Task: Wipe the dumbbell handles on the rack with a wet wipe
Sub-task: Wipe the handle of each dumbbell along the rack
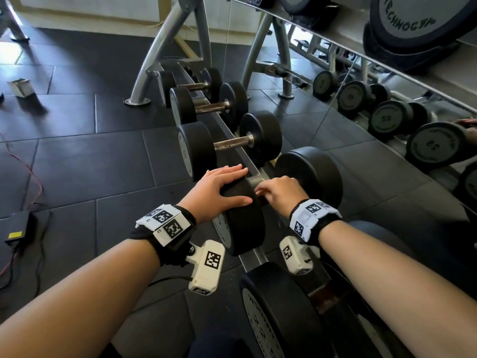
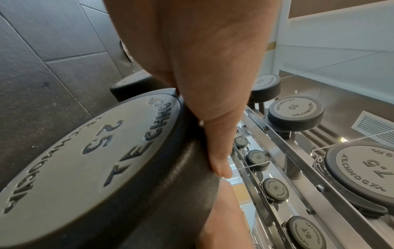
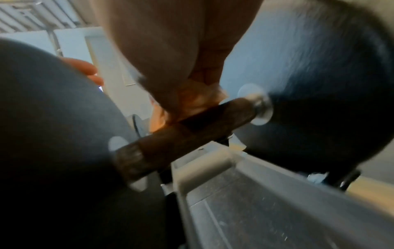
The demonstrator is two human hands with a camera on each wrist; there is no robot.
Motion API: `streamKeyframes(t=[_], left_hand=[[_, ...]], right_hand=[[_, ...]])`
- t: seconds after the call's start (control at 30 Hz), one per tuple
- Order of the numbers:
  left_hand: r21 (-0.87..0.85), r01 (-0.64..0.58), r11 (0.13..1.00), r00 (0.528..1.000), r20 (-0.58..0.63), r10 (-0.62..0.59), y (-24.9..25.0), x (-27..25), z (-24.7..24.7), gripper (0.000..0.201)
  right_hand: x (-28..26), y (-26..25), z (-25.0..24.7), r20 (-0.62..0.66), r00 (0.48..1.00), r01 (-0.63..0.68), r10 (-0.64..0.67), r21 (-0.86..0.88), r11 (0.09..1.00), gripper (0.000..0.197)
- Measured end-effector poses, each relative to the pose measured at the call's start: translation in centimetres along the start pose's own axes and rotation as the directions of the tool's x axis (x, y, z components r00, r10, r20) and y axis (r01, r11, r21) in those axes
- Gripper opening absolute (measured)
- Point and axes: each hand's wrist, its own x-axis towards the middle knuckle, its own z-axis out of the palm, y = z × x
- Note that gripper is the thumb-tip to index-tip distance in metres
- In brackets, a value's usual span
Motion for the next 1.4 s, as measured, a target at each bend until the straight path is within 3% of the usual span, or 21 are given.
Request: streamKeyframes(t=[0.1,0.27,0.33,0.4,0.5,0.57,0.63,0.8,0.87,0.97,1.1,1.2,1.27,1.4], left_hand=[[0.007,-0.004,1.0,1.0,0.001,0.004,0.0,0.0,0.0,0.074],[0.006,0.003,1.0,1.0,0.005,-0.003,0.0,-0.1,0.0,0.074],[0.007,0.002,1.0,1.0,0.009,-0.003,0.0,-0.1,0.0,0.074],[0.008,-0.002,1.0,1.0,0.007,0.002,0.0,-0.2,0.0,0.075],[0.009,-0.008,1.0,1.0,0.001,0.008,0.0,-0.2,0.0,0.075],[0.015,-0.009,1.0,1.0,0.003,0.009,0.0,-0.2,0.0,0.075],[0.024,-0.014,1.0,1.0,0.002,0.014,0.0,-0.1,0.0,0.074],[0.02,-0.007,1.0,1.0,0.011,0.007,-0.2,-0.2,0.1,0.074],[0.013,-0.009,1.0,1.0,0.003,0.009,-0.2,-0.2,0.1,0.075],[0.011,-0.011,1.0,1.0,-0.007,0.011,-0.2,-0.2,0.2,0.075],[0.016,-0.008,1.0,1.0,0.0,0.008,0.0,-0.3,0.0,0.074],[0.017,-0.005,1.0,1.0,0.007,0.005,0.1,-0.3,0.0,0.075],[0.012,-0.001,1.0,1.0,0.009,0.001,0.3,-0.4,-0.1,0.075],[0.008,0.004,1.0,1.0,0.011,-0.005,0.4,-0.5,-0.1,0.074]], right_hand=[[0.1,-0.1,-0.1,0.039,0.997,0.068,-0.072,0.078,0.995,0.03],[-0.2,2.2,-1.5,0.115,0.988,-0.099,0.106,-0.066,0.993,0.028],[-0.3,2.0,-1.5,0.143,0.985,-0.088,0.1,-0.091,0.992,0.03],[-0.2,1.0,-1.1,0.158,0.987,-0.016,0.029,-0.081,0.997,0.039],[-0.5,-0.4,0.0,0.11,0.983,0.154,-0.148,-0.055,0.986,0.037],[-0.6,0.0,0.0,0.129,0.973,0.198,-0.189,-0.061,0.978,0.038],[-1.0,1.4,-0.6,0.15,0.978,0.162,-0.148,-0.08,0.984,0.041],[-1.8,3.6,-0.6,0.039,0.997,-0.063,0.069,-0.155,0.986,0.031],[-1.9,2.8,0.3,0.032,0.995,-0.086,0.089,-0.089,0.992,0.035],[-2.4,1.3,1.1,0.058,0.997,0.039,-0.048,0.138,0.99,0.044],[-3.0,1.6,0.9,0.103,0.981,0.142,-0.163,0.179,0.974,0.052],[-3.3,4.1,0.3,0.05,0.999,-0.022,0.016,0.127,0.992,0.035],[-3.7,5.0,0.4,-0.01,0.987,-0.16,0.161,0.087,0.983,0.034],[-3.6,3.7,1.4,-0.047,0.987,-0.154,0.155,0.017,0.988,0.032]])
